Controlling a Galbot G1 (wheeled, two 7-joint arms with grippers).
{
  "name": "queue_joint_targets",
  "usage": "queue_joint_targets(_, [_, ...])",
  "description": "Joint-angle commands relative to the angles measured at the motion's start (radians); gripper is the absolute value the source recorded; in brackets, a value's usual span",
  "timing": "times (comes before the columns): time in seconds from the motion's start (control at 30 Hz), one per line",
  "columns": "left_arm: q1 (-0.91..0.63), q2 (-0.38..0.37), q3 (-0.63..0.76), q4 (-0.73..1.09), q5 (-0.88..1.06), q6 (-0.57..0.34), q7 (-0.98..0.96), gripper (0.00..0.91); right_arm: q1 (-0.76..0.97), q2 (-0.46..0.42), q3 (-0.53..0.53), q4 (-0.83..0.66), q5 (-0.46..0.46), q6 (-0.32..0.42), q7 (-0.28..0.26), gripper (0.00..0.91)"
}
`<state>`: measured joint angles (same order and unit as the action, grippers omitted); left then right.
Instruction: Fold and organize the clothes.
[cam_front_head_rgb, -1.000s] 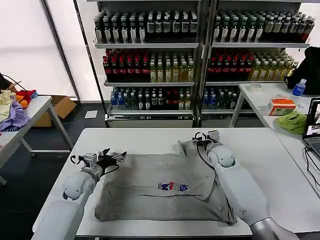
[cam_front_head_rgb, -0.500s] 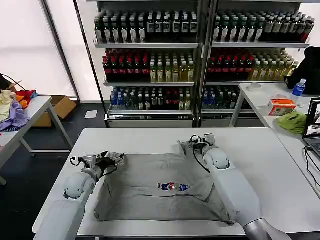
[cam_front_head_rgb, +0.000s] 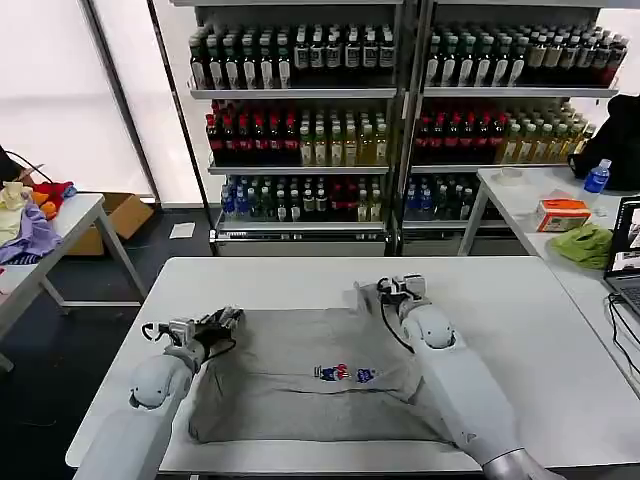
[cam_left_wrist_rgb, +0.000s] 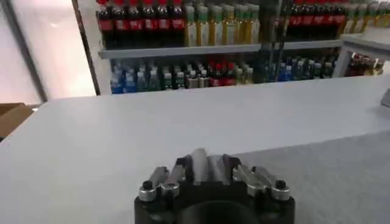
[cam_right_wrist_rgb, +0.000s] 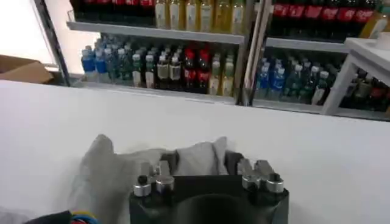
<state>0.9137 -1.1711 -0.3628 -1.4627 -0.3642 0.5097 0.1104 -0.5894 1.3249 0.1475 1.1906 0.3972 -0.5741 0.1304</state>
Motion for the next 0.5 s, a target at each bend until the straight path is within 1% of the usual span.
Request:
queue_joint_targets(0.03, [0.016, -0.004, 0.001, -0.008, 0.005, 0.001, -0.007, 0.000, -0.026, 0.002, 0.003, 0.036, 0.003, -0.003, 0.000, 0.000])
queue_joint_targets(0.27, [0.014, -0.014, 0.002, -0.037, 0.007, -0.053, -0.022, 0.000, -0.048, -0.003, 0.033, 0.078, 0.029, -0.002, 0.012, 0.000])
queue_joint_targets(0.33, [0.016, -0.016, 0.003, -0.056, 0.006, -0.065, -0.027, 0.000, -0.056, -0.003, 0.046, 0.113, 0.035, -0.002, 0.021, 0.000])
queue_joint_targets(0.4, [0.023, -0.018, -0.004, -0.081, 0.004, -0.069, -0.029, 0.000, -0.064, 0.001, 0.065, 0.161, 0.062, -0.004, 0.043, 0.000])
queue_joint_targets(0.5, [0.031, -0.023, -0.022, -0.136, -0.013, -0.079, -0.029, 0.000, -0.073, -0.004, 0.084, 0.233, 0.088, -0.004, 0.056, 0.000])
